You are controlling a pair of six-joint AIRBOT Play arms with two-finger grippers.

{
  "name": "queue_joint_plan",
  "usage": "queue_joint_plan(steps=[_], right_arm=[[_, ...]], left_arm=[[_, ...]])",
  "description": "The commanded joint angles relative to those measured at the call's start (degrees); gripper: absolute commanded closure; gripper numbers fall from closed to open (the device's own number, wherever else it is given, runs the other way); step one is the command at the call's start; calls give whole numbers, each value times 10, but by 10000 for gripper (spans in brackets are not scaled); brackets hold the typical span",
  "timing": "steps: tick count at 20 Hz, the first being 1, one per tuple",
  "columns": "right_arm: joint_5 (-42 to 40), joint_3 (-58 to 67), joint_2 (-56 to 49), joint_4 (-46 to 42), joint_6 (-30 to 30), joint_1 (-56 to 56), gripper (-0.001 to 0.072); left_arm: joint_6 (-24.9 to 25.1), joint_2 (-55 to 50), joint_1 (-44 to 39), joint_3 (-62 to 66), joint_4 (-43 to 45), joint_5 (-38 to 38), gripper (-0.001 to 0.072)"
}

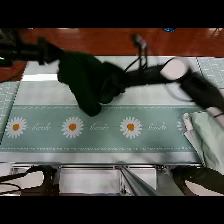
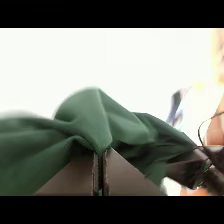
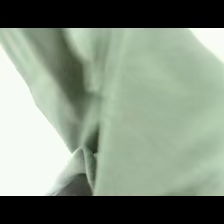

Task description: Fold the shirts.

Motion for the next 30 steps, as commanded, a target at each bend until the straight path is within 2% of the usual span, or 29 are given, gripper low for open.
queue_joint_plan(steps=[1, 2, 5, 8, 9, 11, 14, 18, 20, 22, 25, 27, 28, 29, 30], right_arm=[[144, 182, 66, -105, 22, -75, 688], [178, 227, 82, -130, 19, -78, 687], [245, 303, 150, -225, 29, -78, 687], [308, 308, 220, -250, 37, -78, 687], [330, 308, 237, -251, 38, -78, 687], [366, 308, 257, -250, 43, -78, 687], [417, 295, 259, -225, 57, -78, 687], [393, 167, 259, -214, 57, -78, 687], [325, 62, 257, -212, 57, -78, 687], [251, -22, 233, -214, 55, -78, 687], [166, -48, 130, -235, 52, -80, 687], [122, -37, 45, -211, 62, -106, 687], [120, -23, 1, -182, 63, -125, 687], [122, -10, -35, -152, 62, -139, 687], [121, 3, -68, -124, 61, -151, 687]], left_arm=[[132, 97, 68, 36, -184, 49, 692], [141, 125, 89, 52, -200, 51, 692], [142, 208, 151, 76, -181, 51, 692], [139, 287, 201, 76, -123, 8, 692], [125, 309, 203, 75, -90, -6, 692], [96, 349, 188, 65, -27, -44, 692], [92, 384, 136, 17, 45, -115, 691], [86, 410, 70, -140, 74, -158, 692], [85, 424, 50, -254, 91, -136, 692], [86, 424, 41, -374, 95, -84, 692], [113, 406, 6, -528, 94, 74, 692], [121, 369, -40, -578, 95, 147, 692], [121, 343, -66, -587, 94, 175, 678], [120, 311, -94, -588, 94, 204, 570], [121, 282, -118, -585, 94, 232, 343]])
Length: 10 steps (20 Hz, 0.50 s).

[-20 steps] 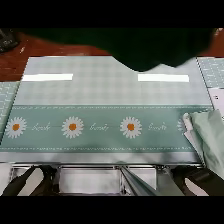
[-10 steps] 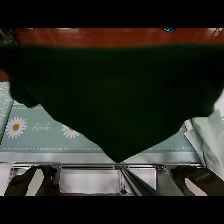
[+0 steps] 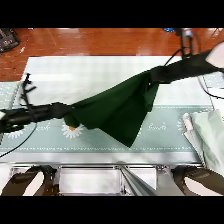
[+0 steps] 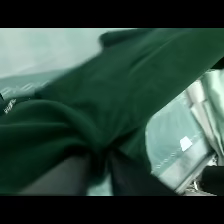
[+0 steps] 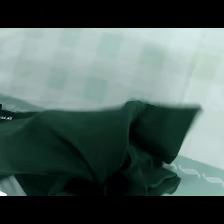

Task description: Fold the shirts.

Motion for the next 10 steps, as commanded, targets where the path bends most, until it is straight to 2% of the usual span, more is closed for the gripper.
queue_joint_plan(steps=[1, 2, 3, 6, 8, 10], right_arm=[[-37, 26, -119, 89, 2, -38, 682], [-40, 36, -134, 105, 2, -48, 539], [-31, 49, -141, 116, 1, -62, 291], [82, 122, -128, 110, -16, -145, 303], [141, 139, -83, 51, -29, -219, 304], [161, 112, -22, -37, -32, -284, 305]], left_arm=[[5, -95, -82, -32, 3, 130, 198], [5, -125, -87, -11, 3, 130, 199], [3, -153, -78, 23, 10, 116, 199], [-26, -186, 29, 162, 33, 4, 199], [-52, -183, 129, 242, 58, -49, 199], [-90, -181, 222, 275, 83, -76, 199]])
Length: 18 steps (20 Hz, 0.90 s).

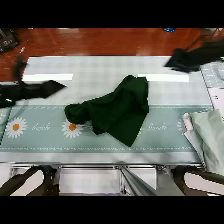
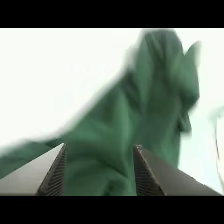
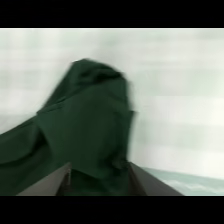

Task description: Fold the shirts.

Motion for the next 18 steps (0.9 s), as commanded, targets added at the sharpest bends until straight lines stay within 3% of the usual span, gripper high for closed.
queue_joint_plan(steps=[1, 3, 5, 8, 11, 18], right_arm=[[45, -47, 90, -100, -10, -111, 305], [-20, -191, 172, -72, -6, -137, 305], [-89, -363, 249, -5, -17, -126, 305], [-126, -551, 322, 92, -42, -90, 305], [-120, -616, 356, 106, -42, -54, 305], [-131, -620, 364, 106, -7, 13, 305]], left_arm=[[-66, -11, 148, 68, 49, -79, 199], [-111, -16, 181, 14, 67, -95, 199], [-95, -23, 167, -56, 68, -88, 199], [-90, -59, 132, -119, 76, -52, 199], [-92, -123, 101, -117, 80, -59, 199], [-98, -205, 23, -117, 78, -24, 200]])
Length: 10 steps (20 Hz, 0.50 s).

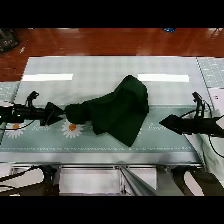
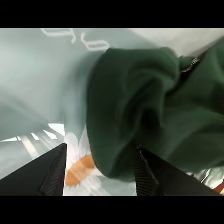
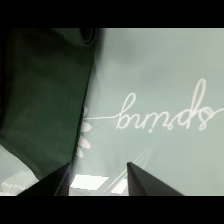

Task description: Fold the shirts.

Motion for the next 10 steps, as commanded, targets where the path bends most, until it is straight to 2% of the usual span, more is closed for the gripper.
queue_joint_plan(steps=[1, 2, 3, 4, 5, 10], right_arm=[[-16, -10, 6, 6, 19, 33, 305], [-16, -10, 6, 6, 22, 42, 305], [-16, -11, 6, 0, 28, 50, 305], [-15, -14, 6, -9, 40, 62, 305], [-14, -21, 5, -19, 53, 75, 305], [-40, -86, 3, -16, 126, 170, 305]], left_arm=[[-5, -34, -47, -1, 2, 24, 201], [-5, -37, -61, -1, 2, 31, 206], [-11, -37, -69, 1, 3, 41, 261], [-11, -38, -71, 5, 2, 45, 417], [-4, -37, -71, 12, 2, 44, 677], [16, -36, -70, 55, 3, 14, 692]])
